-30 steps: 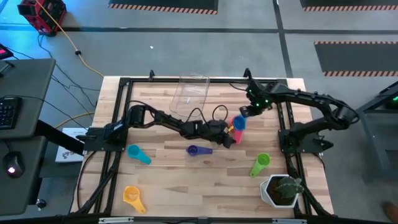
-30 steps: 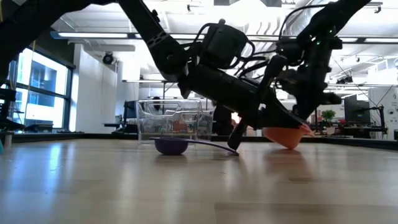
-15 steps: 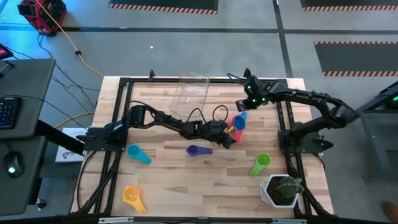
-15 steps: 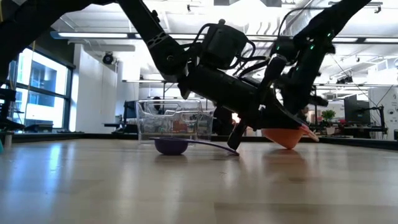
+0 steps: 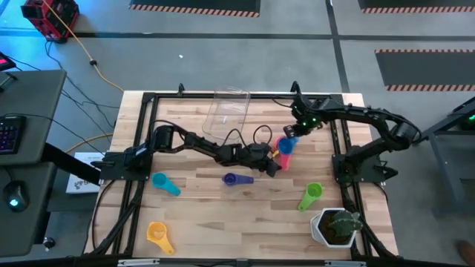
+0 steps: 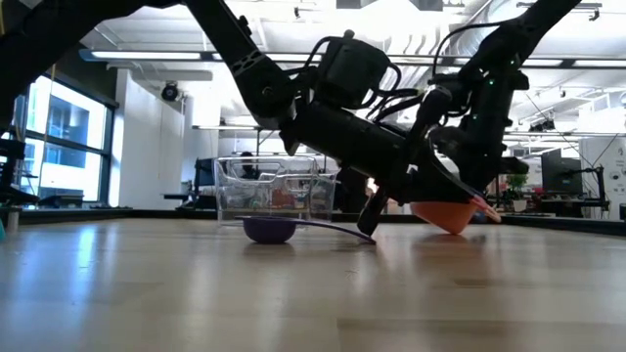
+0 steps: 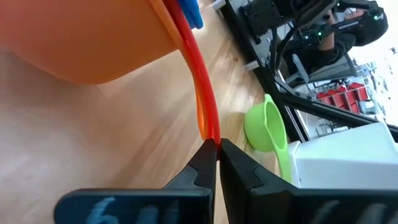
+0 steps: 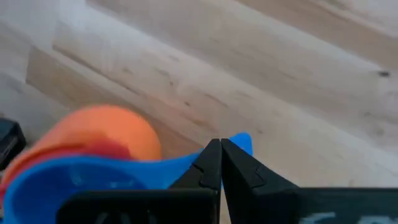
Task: Nest measuring cups in basket
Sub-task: Stack the blue measuring cup on top of the pink measuring cup
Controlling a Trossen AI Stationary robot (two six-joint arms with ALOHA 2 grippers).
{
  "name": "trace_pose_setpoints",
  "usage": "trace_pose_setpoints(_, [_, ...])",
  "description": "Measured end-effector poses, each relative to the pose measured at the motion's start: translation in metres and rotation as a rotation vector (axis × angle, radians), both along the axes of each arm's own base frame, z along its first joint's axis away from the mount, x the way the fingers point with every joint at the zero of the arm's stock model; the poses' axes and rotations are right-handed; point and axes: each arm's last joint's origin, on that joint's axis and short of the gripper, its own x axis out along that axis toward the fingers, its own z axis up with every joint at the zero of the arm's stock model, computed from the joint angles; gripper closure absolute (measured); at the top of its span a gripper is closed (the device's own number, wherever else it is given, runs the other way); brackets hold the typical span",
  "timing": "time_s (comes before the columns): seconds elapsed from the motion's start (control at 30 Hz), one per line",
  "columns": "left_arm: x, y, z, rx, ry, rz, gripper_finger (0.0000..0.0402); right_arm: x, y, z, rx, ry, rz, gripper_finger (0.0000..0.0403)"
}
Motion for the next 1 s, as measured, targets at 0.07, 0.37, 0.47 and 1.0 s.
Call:
trace_pose_setpoints(0.07, [0.000,0.002,0.000,0.001,-0.002,0.005,0.0401,0.001,0.003,0.000,0.011,0.009,0.007,0.0403])
trace_pose_setpoints(0.37, [0.000,0.004,0.000,0.012,-0.003,0.006,0.0401,0.007,0.013,-0.002,-0.025,0.001,0.023,0.0403])
trace_pose_setpoints(0.47, [0.000,0.002,0.000,0.016,-0.004,0.001,0.0401,0.006,0.007,0.002,-0.076,-0.014,-0.007,0.0403])
trace_pose_setpoints(1.0, [0.000,0.003,0.000,0.033,-0.001,0.014,0.0401,0.009,-0.006,-0.020,-0.008,0.004,-0.007,0.0403])
